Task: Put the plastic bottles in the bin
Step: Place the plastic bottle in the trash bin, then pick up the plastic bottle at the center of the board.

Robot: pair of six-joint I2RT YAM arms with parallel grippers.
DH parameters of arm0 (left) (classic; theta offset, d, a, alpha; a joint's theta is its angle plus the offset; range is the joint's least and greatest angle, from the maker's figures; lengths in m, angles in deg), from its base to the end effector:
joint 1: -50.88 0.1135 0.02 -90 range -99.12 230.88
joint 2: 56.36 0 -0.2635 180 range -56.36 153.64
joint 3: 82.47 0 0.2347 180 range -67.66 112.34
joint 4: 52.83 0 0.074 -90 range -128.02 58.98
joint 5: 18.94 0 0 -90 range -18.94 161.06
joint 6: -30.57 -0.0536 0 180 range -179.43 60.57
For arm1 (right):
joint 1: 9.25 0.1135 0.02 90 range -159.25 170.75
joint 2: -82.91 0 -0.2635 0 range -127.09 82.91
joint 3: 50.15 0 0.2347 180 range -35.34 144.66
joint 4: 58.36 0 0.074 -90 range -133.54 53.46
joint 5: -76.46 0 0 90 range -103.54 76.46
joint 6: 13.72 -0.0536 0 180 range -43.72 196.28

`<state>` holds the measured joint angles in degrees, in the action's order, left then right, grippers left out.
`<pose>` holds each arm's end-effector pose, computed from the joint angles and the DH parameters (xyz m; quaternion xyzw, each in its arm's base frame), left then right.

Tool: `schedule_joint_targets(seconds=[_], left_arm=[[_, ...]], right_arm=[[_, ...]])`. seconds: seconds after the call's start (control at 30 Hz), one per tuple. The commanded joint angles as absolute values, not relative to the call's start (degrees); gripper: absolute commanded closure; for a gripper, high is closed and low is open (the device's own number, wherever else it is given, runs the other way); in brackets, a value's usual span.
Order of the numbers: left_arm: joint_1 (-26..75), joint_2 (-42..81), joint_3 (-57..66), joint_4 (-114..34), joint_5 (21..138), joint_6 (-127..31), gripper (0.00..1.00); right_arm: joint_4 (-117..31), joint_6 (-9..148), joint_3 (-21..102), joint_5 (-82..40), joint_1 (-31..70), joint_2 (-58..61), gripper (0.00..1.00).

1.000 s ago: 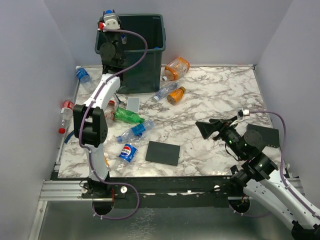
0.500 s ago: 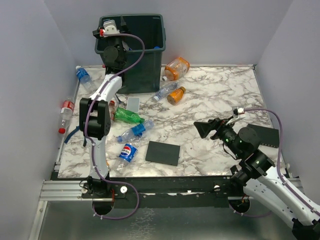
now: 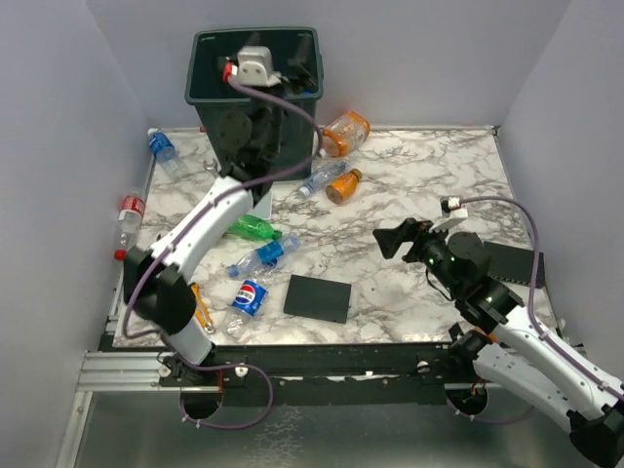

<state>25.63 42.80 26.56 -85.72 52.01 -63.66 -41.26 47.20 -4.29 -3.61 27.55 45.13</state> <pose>0.3554 -0.1483 0.4985 -0.0461 0.4207 -0.0996 0.9005 0.1411 0.0940 0.2880 0.0051 0.7597 0.2965 0.5787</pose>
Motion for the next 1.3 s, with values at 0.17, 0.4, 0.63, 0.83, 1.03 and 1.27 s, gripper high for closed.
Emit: schedule_joint_targets(seconds=[0.17,0.4,0.63,0.83,1.03,1.27], left_arm=[[16.6,24.2,6.1,-48.3,54.4,-41.7,0.01],[16.7,11.7,-13.1,-42.2,63.7,-38.7,0.01],[16.6,4.2,-23.0,-47.0,66.2,-37.5,0.01],[16.6,3.5,-22.2,-43.7,60.4,-37.7,0.01],[16.4,3.1,-22.4,-43.2,59.4,-37.4,0.01],[16.4,3.8,-22.1,-43.0,59.5,-37.4,0.01]], right_arm=[[-39.2,43.2,3.8,7.9,27.2,28.3,0.00],[-49.1,36.6,2.8,-2.3,21.6,16.9,0.00],[-58.1,28.1,9.5,-15.8,12.6,-0.1,0.00],[-58.0,27.7,24.3,-17.9,12.0,-17.0,0.00],[-53.7,23.9,35.8,-18.6,11.8,-29.6,0.00],[-50.5,21.0,39.0,-16.1,11.7,-33.3,0.00]])
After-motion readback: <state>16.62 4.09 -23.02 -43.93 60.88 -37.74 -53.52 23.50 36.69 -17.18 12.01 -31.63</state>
